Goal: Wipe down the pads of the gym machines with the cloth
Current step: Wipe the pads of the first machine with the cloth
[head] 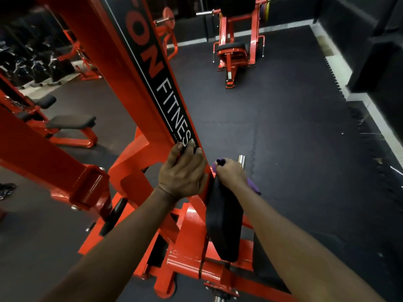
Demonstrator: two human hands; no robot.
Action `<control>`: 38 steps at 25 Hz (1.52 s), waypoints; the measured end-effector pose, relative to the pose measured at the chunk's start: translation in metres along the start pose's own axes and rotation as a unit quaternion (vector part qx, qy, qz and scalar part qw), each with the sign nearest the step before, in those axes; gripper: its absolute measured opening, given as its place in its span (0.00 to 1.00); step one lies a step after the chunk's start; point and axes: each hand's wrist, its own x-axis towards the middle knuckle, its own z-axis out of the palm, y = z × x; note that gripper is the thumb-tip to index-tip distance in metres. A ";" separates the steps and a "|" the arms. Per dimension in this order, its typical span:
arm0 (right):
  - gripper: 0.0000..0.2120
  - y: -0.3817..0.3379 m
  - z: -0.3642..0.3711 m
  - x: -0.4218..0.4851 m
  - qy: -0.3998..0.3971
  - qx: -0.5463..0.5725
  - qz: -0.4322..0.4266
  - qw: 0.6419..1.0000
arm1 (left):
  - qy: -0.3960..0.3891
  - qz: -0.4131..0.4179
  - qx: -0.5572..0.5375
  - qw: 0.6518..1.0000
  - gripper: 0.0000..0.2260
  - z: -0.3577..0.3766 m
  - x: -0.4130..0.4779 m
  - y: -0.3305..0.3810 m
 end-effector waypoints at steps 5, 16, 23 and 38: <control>0.34 0.030 0.030 -0.065 0.119 0.051 -0.135 0.982 | 0.017 0.002 -0.009 1.000 0.12 -0.004 0.005 -0.001; 0.46 0.097 0.106 -0.188 0.265 -0.077 -0.245 0.929 | 0.036 0.008 -0.055 0.998 0.03 -0.009 0.006 -0.001; 0.36 0.068 0.101 -0.166 0.268 -0.102 -0.174 0.942 | 0.054 0.024 -0.072 0.996 0.03 -0.005 0.004 -0.003; 0.19 0.012 0.021 -0.006 0.146 -0.016 -0.034 0.989 | 0.065 -0.010 -0.073 0.995 0.04 0.003 -0.001 0.003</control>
